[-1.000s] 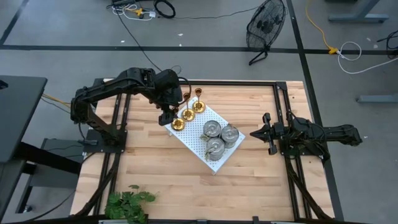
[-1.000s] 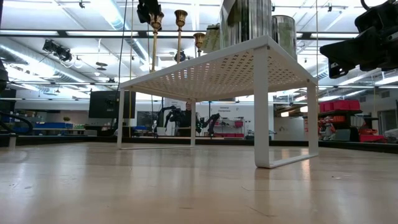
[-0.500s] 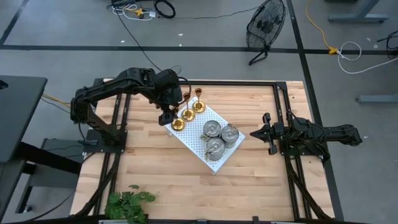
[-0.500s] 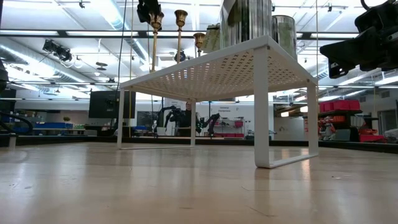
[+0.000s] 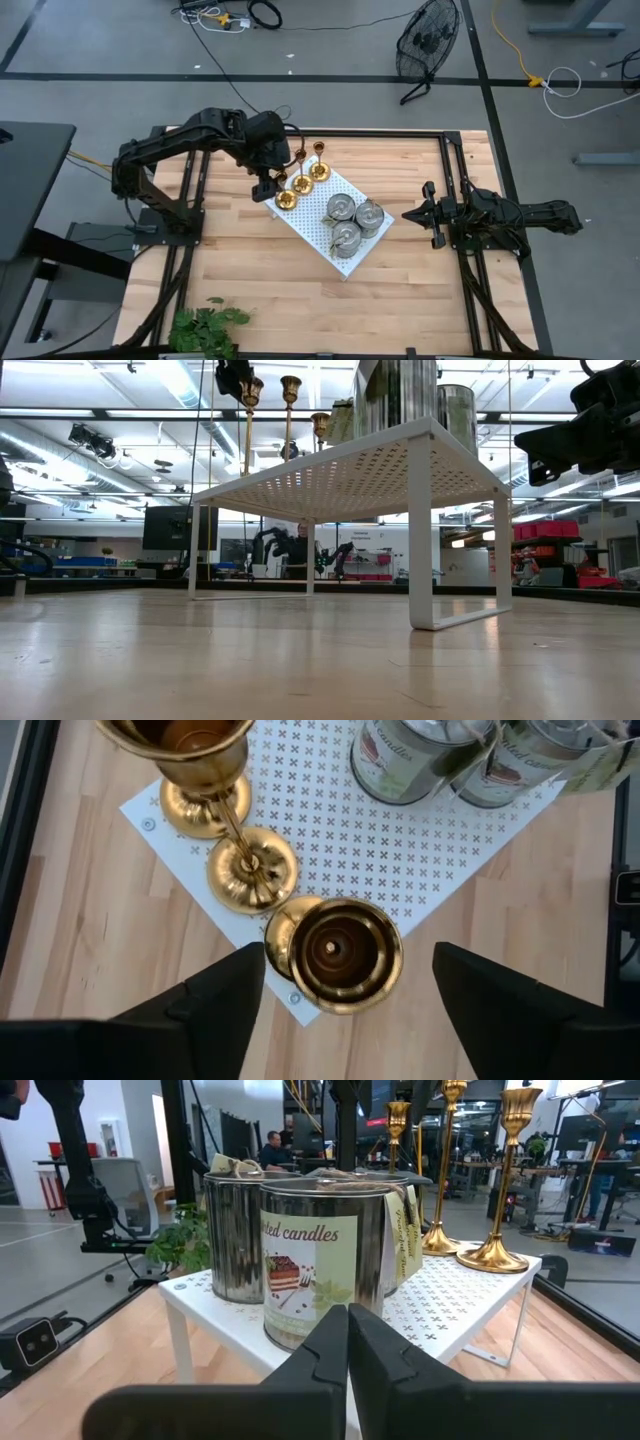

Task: Pick & Place candle stick holders
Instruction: Return to Home Position

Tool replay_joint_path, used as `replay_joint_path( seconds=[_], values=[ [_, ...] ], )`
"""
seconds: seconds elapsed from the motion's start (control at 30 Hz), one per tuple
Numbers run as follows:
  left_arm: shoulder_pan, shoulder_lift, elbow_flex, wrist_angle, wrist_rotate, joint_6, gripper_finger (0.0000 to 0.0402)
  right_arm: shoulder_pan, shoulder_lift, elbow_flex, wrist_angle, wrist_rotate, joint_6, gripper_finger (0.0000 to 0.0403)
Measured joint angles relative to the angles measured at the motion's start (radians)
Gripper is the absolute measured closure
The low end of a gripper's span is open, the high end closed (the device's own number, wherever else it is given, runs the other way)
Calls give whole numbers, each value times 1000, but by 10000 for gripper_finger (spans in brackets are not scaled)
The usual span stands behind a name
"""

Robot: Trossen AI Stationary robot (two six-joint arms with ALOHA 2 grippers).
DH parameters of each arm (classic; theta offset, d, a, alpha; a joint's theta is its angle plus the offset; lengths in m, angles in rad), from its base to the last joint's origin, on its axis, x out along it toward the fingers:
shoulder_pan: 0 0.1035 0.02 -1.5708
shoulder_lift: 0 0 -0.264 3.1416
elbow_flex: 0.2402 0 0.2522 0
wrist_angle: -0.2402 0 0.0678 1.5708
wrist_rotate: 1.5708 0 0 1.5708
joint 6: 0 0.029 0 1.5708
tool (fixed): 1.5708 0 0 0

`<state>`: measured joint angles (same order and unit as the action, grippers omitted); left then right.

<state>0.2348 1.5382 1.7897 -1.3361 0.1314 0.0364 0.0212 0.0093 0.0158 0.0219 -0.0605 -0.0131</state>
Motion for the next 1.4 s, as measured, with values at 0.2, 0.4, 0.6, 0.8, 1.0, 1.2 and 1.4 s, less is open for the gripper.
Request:
replay_joint_path(
  seconds=[0.2,0.4,0.6,0.8,1.0,1.2,1.4],
  values=[
    [0,-17,1,-26,-3,6,73,0,0,0,0,0,0,387],
    [0,-62,1,-59,-4,12,70,0,0,0,0,0,0,387],
    [0,-122,1,-85,-11,12,70,0,0,0,0,-1,0,387],
    [0,-179,1,-97,-58,28,70,0,0,0,0,0,0,387],
    [0,-201,1,-116,-84,28,111,0,0,0,0,0,0,387],
    [0,-229,0,-124,-84,28,183,0,0,0,0,0,0,387],
    [0,-246,0,-128,-83,29,254,0,0,0,0,0,0,387]
  ],
)
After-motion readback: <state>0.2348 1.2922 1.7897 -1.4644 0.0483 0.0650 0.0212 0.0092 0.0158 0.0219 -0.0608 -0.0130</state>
